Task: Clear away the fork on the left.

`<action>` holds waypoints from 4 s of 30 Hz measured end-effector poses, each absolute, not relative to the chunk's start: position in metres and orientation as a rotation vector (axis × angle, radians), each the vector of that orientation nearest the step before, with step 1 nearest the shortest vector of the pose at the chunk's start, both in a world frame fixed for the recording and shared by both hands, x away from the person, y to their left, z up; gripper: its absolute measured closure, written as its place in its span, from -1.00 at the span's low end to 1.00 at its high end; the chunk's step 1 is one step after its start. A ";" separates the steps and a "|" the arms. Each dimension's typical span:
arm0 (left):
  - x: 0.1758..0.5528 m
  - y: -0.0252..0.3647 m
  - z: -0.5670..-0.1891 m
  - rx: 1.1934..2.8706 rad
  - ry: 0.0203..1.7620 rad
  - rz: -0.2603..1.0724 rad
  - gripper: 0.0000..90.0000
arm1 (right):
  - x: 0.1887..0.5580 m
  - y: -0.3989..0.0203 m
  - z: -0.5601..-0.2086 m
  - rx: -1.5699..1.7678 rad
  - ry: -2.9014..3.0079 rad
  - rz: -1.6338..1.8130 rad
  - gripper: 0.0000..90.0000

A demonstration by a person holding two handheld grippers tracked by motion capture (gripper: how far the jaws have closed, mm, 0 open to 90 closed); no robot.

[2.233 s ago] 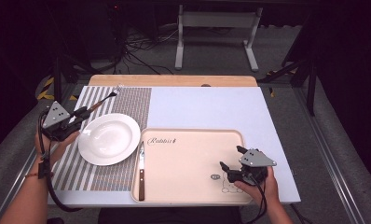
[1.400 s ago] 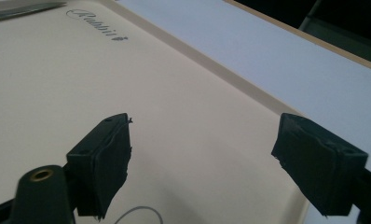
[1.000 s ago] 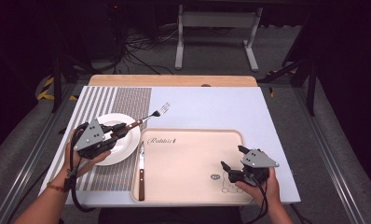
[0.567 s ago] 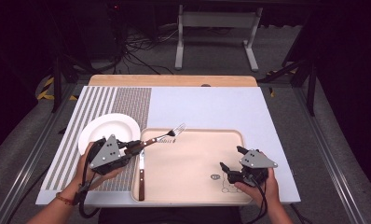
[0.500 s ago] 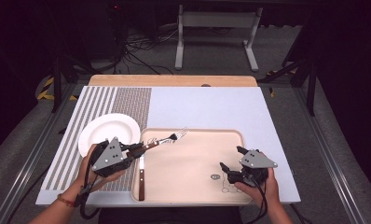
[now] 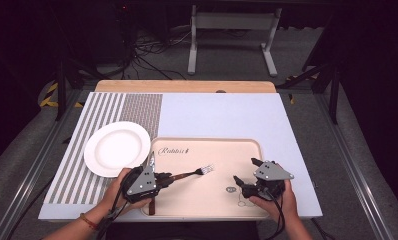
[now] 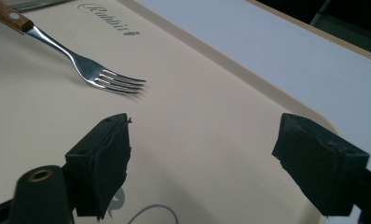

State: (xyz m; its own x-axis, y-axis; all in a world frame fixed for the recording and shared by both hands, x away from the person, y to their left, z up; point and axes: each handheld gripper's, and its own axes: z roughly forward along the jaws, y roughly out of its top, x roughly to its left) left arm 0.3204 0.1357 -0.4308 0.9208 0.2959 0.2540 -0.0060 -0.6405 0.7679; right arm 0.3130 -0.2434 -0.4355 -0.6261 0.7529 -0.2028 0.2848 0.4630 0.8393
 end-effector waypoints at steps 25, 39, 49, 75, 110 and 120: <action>0.317 0.116 -0.450 2.371 0.126 0.252 0.67 | 0.313 -0.243 -0.436 0.848 2.172 1.065 -0.58; 0.341 0.070 -0.431 2.355 -0.048 0.182 0.99 | 0.315 -0.246 -0.435 0.867 2.150 1.065 -0.58; 0.352 0.044 -0.447 2.428 -0.037 0.242 0.58 | 0.315 -0.248 -0.437 0.880 2.158 1.063 -0.59; 0.370 0.102 -0.446 2.468 0.288 0.373 0.63 | 0.316 -0.242 -0.441 0.859 2.196 1.042 -0.59; 0.372 0.119 -0.451 2.460 0.244 0.338 0.99 | 0.316 -0.241 -0.441 0.862 2.197 1.040 -0.59; 0.368 0.127 -0.449 2.500 0.285 0.418 0.99 | 0.315 -0.240 -0.441 0.857 2.194 1.041 -0.59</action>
State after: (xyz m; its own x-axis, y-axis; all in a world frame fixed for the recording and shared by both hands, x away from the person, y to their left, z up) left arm 0.3679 0.1273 -0.4492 0.9281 0.2914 0.2319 0.1089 -0.8078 0.5793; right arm 0.3148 -0.2404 -0.4407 -0.6398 0.7396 -0.2091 0.3058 0.4945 0.8136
